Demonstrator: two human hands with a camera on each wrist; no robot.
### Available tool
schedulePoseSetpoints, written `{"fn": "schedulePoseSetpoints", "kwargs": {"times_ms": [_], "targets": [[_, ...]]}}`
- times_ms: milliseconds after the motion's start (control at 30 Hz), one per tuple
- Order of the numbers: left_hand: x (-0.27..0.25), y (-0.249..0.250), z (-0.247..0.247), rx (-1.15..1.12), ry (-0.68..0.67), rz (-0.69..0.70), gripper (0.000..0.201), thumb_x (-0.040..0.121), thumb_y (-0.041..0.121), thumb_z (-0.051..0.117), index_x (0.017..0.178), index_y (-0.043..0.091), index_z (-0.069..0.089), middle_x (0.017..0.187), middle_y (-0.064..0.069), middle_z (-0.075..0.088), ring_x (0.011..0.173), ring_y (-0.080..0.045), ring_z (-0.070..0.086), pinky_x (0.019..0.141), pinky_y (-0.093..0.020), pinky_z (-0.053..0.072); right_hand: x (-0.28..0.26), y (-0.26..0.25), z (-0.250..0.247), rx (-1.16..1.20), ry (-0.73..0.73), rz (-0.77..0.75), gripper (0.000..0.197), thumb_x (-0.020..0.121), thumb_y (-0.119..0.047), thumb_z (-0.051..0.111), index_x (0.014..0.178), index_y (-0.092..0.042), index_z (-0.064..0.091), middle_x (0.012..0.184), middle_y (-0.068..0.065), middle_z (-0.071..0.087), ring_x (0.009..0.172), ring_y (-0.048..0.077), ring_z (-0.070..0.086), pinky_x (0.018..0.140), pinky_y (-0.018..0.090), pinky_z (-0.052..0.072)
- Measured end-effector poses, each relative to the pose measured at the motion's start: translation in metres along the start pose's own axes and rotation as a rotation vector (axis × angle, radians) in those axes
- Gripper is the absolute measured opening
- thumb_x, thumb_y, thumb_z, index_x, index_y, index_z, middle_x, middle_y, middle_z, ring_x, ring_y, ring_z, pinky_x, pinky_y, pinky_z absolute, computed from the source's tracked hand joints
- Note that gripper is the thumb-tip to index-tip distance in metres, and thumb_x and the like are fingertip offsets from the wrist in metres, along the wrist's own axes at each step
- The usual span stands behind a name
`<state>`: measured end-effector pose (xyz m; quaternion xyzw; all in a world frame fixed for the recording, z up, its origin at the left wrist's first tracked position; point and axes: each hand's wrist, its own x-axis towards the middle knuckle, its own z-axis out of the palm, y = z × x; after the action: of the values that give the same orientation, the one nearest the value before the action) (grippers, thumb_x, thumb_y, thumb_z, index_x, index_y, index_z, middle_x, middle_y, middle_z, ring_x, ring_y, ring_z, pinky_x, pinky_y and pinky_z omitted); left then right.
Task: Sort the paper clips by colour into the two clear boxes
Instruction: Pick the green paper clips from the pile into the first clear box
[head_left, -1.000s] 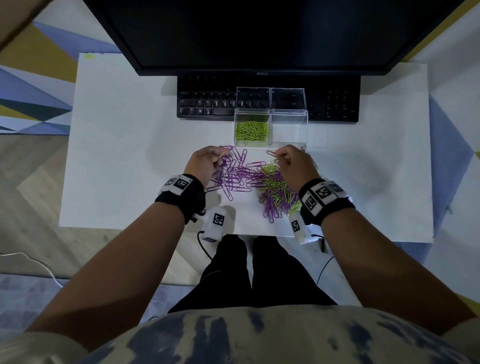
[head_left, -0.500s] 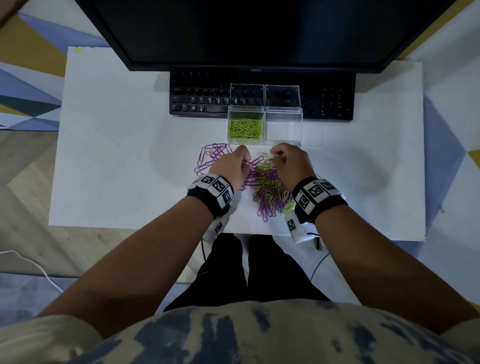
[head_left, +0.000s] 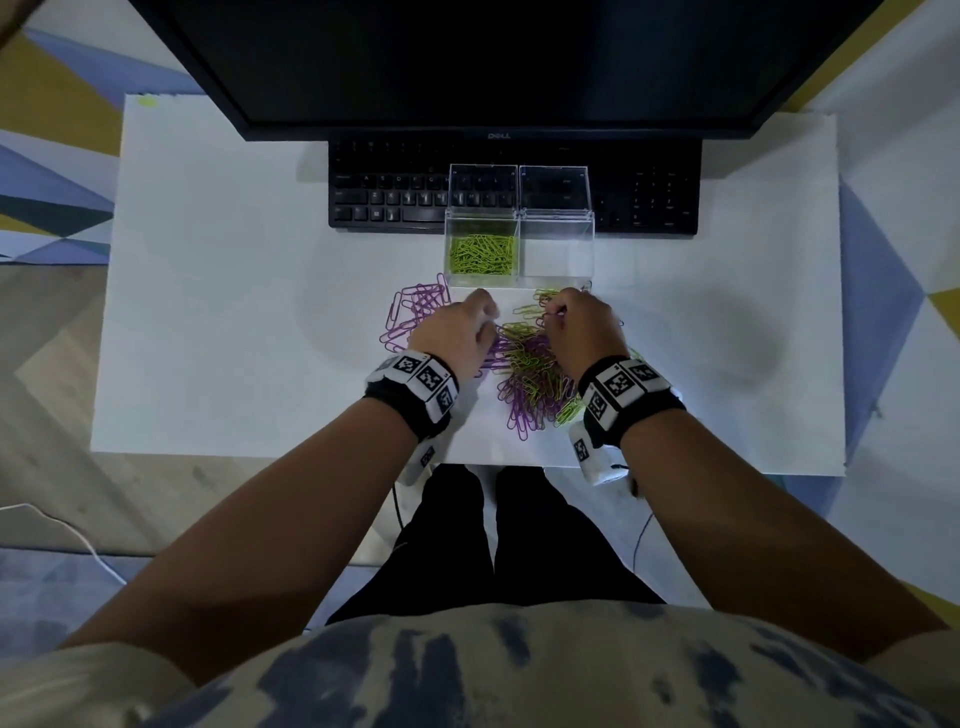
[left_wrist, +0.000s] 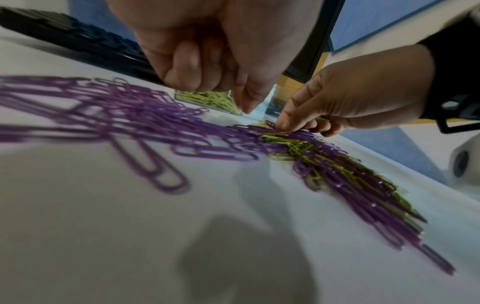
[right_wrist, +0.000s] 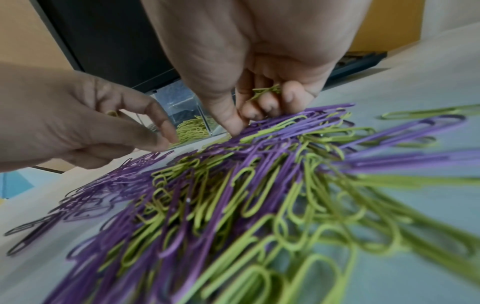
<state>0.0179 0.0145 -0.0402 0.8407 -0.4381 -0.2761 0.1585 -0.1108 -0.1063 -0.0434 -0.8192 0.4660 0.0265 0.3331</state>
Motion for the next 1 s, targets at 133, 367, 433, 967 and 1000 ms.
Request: {"fn": "schedulePoseSetpoints", "kwargs": {"times_ms": [133, 367, 433, 967, 1000], "targets": [[0.006, 0.012, 0.011, -0.045, -0.053, 0.031, 0.013, 0.092, 0.025, 0.053, 0.105, 0.023, 0.053, 0.087, 0.000, 0.069, 0.071, -0.019, 0.063, 0.068, -0.032, 0.055, 0.001, -0.002, 0.000, 0.016, -0.016, -0.040, 0.022, 0.088, -0.016, 0.052, 0.106, -0.017, 0.064, 0.108, 0.005, 0.068, 0.095, 0.024, 0.064, 0.081, 0.032, 0.052], [-0.006, -0.012, 0.004, -0.058, -0.067, -0.098, 0.013, 0.094, 0.023, 0.053, 0.106, 0.017, 0.049, 0.094, -0.002, 0.068, 0.075, -0.016, 0.063, 0.068, -0.030, 0.054, 0.003, -0.001, 0.006, -0.007, -0.055, -0.122, 0.025, 0.088, -0.014, 0.055, 0.111, -0.016, 0.064, 0.111, 0.008, 0.066, 0.097, 0.026, 0.062, 0.081, 0.035, 0.051], [-0.010, -0.020, -0.002, -0.047, -0.068, -0.119, 0.017, 0.094, 0.022, 0.053, 0.109, 0.016, 0.051, 0.096, -0.003, 0.067, 0.078, -0.017, 0.062, 0.068, -0.028, 0.050, 0.002, 0.000, 0.006, -0.014, -0.040, -0.134, 0.018, 0.088, -0.014, 0.055, 0.103, -0.013, 0.066, 0.103, 0.008, 0.067, 0.092, 0.026, 0.062, 0.077, 0.032, 0.050], [0.012, 0.009, 0.012, 0.178, -0.138, 0.058, 0.021, 0.091, 0.013, 0.051, 0.112, 0.014, 0.051, 0.095, -0.003, 0.066, 0.084, -0.024, 0.064, 0.073, -0.035, 0.053, 0.011, -0.007, 0.009, -0.332, -0.124, -0.288, 0.020, 0.091, -0.009, 0.044, 0.102, 0.003, 0.055, 0.100, 0.021, 0.061, 0.094, 0.036, 0.058, 0.073, 0.041, 0.047], [0.012, 0.009, 0.011, 0.215, -0.151, 0.066, 0.022, 0.091, 0.010, 0.049, 0.113, 0.012, 0.050, 0.095, -0.005, 0.066, 0.083, -0.025, 0.064, 0.071, -0.034, 0.052, 0.009, -0.006, 0.008, -0.291, -0.111, -0.292, 0.018, 0.091, -0.009, 0.044, 0.100, 0.002, 0.056, 0.098, 0.019, 0.061, 0.092, 0.035, 0.058, 0.072, 0.040, 0.047]]}}
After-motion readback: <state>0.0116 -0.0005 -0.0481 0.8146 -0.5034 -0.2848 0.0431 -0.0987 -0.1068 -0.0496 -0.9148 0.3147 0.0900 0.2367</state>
